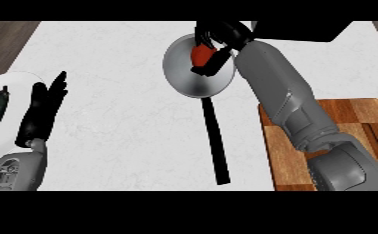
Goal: Pick the bell pepper from the cutting board and place it in the pan
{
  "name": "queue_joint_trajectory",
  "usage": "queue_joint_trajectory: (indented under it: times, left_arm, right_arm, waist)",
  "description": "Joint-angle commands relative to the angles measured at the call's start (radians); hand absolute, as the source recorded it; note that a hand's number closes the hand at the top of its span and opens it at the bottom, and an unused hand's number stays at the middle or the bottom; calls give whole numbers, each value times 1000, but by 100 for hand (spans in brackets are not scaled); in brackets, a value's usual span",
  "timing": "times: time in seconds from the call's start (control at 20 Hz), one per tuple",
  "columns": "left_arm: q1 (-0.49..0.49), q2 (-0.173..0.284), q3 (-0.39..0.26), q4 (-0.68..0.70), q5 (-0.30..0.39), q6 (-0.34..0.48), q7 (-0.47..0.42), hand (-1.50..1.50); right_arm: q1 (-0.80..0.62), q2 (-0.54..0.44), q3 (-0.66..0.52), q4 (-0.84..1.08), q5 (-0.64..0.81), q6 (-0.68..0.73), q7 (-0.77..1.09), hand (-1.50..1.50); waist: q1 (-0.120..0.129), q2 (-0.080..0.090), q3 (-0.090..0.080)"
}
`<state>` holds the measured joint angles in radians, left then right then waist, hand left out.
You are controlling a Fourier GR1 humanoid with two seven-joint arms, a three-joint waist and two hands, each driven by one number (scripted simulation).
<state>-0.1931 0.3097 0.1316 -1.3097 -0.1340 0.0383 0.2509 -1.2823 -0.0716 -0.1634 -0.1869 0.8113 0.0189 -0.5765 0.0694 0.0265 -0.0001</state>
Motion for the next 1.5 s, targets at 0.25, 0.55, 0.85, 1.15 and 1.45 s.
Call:
queue_joint_trajectory:
  times: [0.25, 0.55, 0.85, 1.15, 1.45]
  left_arm:
    - [-21, 17, -4, 7, -4, -26, -14, 0]
    - [-59, -5, -27, -1, 0, -37, 0, 0]
    - [-79, -11, -36, 24, -14, -33, -8, 0]
    - [-77, -6, -34, 31, -9, -47, -9, 0]
    - [-86, 6, -3, 43, -1, -34, -1, 0]
  right_arm:
    - [25, 70, -6, 99, -33, -24, -9, 150]
    - [59, 71, -17, 182, -69, 21, -17, -150]
    - [41, 72, -55, 183, -110, 15, -42, -150]
    - [22, 72, -171, 176, -234, -3, -95, -150]
    - [4, 72, -230, 148, -299, 2, -73, -150]
  waist:
    - [39, 9, 0]
    - [84, 14, 1]
    - [114, 25, 1]
    - [113, 16, 2]
    - [58, 16, 1]
